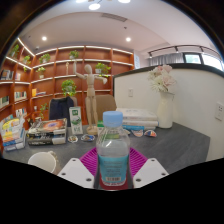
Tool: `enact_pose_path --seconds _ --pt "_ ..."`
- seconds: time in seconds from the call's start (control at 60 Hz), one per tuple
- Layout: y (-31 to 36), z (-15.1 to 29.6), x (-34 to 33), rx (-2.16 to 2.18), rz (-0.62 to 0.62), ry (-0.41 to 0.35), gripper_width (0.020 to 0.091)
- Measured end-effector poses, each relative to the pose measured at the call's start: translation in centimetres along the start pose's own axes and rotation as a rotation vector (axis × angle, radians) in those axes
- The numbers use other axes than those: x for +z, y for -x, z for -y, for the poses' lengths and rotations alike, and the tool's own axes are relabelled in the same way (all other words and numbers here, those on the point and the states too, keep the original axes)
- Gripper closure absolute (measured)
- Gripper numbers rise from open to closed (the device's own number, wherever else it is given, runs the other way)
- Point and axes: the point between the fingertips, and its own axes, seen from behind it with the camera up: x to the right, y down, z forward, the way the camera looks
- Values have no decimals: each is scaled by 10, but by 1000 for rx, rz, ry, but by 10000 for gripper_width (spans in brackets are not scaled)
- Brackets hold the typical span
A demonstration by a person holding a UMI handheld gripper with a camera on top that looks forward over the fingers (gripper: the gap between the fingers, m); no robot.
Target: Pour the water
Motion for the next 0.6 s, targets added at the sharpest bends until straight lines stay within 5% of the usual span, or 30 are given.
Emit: enact_pose_path --seconds 0.217,0.317,0.383,0.6 --pt "3 -1 -4 1 24 0 629" --pt "10 10 -18 -28 61 -32 434" --pt "15 12 -32 -18 79 -36 371" --pt "28 3 -97 -30 120 -28 335"
